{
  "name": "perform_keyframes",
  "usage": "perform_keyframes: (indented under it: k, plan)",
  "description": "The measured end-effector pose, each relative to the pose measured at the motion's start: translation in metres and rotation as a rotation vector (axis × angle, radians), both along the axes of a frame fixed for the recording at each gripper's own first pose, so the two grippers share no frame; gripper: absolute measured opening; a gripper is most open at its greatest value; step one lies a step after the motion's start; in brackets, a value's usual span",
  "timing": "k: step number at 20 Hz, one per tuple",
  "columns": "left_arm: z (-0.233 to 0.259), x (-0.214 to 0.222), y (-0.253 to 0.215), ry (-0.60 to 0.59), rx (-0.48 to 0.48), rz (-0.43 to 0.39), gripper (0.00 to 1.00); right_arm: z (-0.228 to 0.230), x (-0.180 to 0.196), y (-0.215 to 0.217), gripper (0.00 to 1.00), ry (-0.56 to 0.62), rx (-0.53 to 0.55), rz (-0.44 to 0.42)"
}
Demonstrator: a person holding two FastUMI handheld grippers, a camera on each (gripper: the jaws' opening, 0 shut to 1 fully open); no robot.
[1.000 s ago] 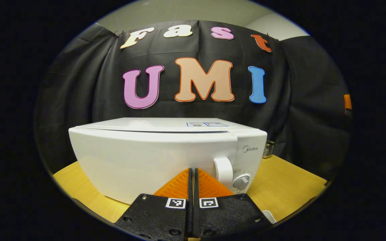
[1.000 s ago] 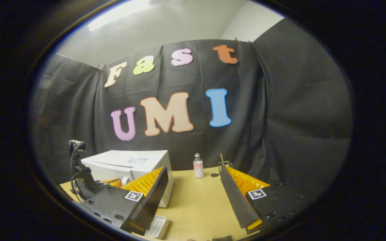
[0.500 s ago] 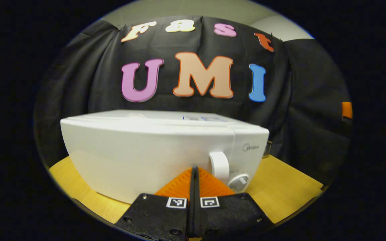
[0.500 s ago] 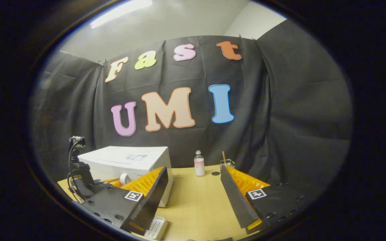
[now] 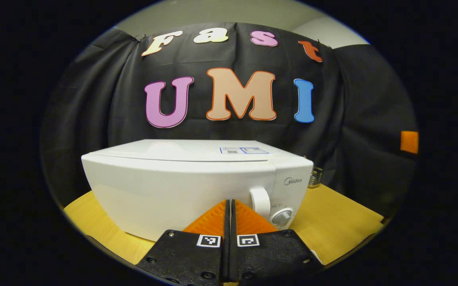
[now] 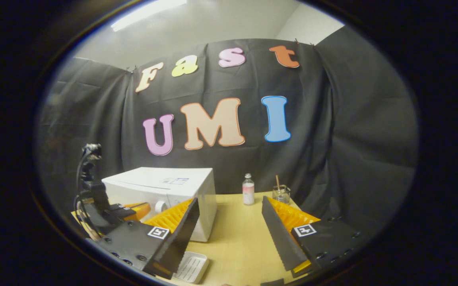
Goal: Open the microwave oven with the left hand, put the food in, and close the microwave oven.
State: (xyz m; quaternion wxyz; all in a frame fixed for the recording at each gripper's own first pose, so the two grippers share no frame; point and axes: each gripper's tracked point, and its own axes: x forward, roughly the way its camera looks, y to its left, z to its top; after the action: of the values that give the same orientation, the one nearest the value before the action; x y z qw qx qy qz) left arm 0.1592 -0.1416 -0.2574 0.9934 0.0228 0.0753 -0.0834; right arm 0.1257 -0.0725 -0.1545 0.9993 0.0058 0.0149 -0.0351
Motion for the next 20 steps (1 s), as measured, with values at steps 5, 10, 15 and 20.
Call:
perform_keyframes:
  k: [5,10,15,20]
  plan:
    - [0.072,-0.044,0.037,-0.097,-0.023,0.043,0.01,0.001,-0.012,0.02,0.97,0.014,-0.01,0.044]
    - [0.15,-0.096,0.091,-0.231,0.04,0.128,0.01,0.018,-0.022,0.038,0.92,0.01,-0.051,0.061]
    - [0.193,-0.139,0.136,-0.288,0.057,0.214,0.0,0.046,-0.039,0.072,0.92,-0.027,-0.068,0.134]
    - [0.215,-0.17,0.157,-0.327,0.163,0.284,0.94,0.072,-0.055,0.09,0.97,-0.064,-0.08,0.156]
